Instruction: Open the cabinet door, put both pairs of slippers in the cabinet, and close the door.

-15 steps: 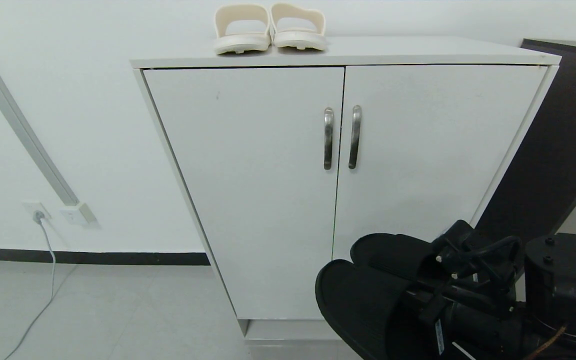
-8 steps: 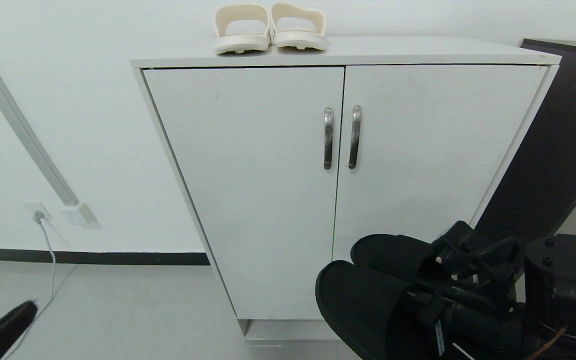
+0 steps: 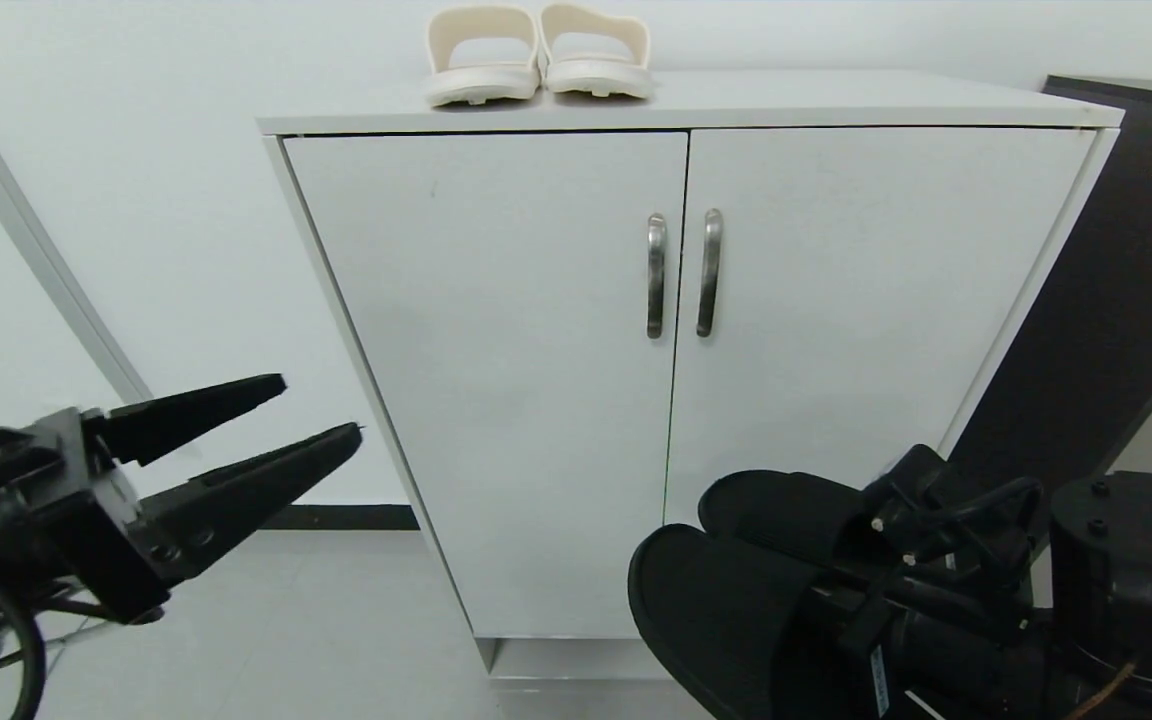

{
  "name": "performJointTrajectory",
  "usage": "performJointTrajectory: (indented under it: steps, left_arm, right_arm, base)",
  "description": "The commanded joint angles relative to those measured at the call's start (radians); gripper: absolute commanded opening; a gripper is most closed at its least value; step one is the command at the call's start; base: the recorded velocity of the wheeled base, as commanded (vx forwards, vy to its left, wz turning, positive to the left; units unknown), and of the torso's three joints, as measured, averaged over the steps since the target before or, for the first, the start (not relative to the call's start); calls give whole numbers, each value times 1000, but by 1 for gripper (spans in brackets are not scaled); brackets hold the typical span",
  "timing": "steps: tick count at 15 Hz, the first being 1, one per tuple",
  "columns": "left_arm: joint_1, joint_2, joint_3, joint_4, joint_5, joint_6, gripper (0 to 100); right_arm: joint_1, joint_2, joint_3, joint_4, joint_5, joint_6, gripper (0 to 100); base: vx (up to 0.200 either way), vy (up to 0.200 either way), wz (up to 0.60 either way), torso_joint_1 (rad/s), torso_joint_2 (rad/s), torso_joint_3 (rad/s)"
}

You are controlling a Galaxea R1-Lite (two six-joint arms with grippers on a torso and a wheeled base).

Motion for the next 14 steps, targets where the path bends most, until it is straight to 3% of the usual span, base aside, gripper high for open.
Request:
performJointTrajectory:
  steps: [1,4,12,14]
  left_arm:
    - [-106,131,-104,-3,-1,-12,100]
    - [-243,212,-209,-5,1,-101,100]
    - [-434,536,-457,-66,7,-109,100]
    - [-456,582,-526,-58,50,-110,100]
  right_arm:
    - [1,5,3,1,0,0,0]
    - [3,5,1,-1,0,2,0]
    - [1,2,-1,-1,-1,2,0]
    - [1,-3,3,-1,-1,2,0]
  base:
    - [0,0,0,0,0,0]
    - [0,0,0,0,0,0]
    - [0,0,0,0,0,0]
    - [0,0,0,0,0,0]
